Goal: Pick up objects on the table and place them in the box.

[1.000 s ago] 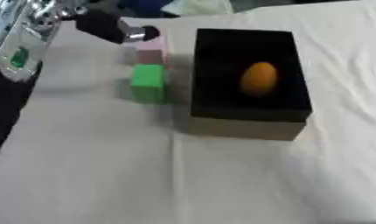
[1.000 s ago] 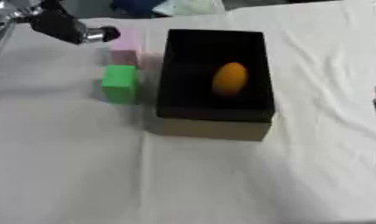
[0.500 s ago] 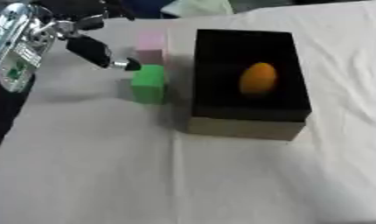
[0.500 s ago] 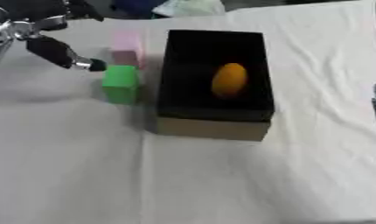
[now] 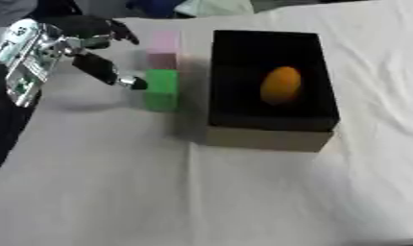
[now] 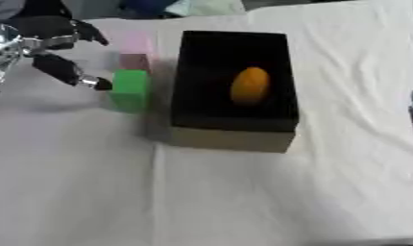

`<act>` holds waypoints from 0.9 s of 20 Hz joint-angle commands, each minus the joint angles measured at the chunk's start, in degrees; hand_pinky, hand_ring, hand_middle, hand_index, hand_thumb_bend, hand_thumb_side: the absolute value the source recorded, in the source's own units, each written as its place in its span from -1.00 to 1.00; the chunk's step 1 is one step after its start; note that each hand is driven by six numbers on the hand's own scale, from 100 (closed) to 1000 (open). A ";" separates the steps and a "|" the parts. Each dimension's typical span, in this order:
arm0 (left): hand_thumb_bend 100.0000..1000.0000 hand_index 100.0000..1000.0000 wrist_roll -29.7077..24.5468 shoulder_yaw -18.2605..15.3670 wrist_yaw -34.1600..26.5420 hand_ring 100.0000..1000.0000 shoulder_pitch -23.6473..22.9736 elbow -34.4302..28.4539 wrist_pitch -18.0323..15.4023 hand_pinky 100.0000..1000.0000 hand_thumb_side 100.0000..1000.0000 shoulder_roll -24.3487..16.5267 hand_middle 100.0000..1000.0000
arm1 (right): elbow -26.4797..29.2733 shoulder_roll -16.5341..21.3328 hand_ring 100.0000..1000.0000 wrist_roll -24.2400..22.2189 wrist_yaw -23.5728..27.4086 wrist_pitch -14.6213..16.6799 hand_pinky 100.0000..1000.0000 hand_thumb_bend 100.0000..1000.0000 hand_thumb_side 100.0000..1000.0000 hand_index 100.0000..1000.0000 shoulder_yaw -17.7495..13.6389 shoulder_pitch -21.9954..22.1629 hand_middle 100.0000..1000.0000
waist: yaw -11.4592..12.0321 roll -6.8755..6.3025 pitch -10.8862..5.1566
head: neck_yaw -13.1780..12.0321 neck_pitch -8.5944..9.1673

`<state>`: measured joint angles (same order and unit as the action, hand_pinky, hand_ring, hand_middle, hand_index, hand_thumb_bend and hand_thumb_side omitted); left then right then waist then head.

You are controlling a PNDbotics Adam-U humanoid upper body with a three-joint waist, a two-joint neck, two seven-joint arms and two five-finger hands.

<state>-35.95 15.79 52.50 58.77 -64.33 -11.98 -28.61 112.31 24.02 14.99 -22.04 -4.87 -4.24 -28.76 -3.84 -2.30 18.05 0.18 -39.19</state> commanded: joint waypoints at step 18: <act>0.15 0.86 -4.80 2.59 -3.77 0.72 2.73 -2.05 -2.76 0.56 0.63 0.69 0.76 | 0.62 0.67 0.13 1.07 0.42 -0.76 0.68 -1.00 1.00 0.52 -0.60 -0.85 0.04 | -0.84 -0.54 -0.25 | -0.36 0.27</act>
<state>-40.49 18.18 48.63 60.35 -66.15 -14.67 -27.72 112.29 23.98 15.80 -21.91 -5.64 -4.26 -28.77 -4.62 -3.05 18.75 0.08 -39.21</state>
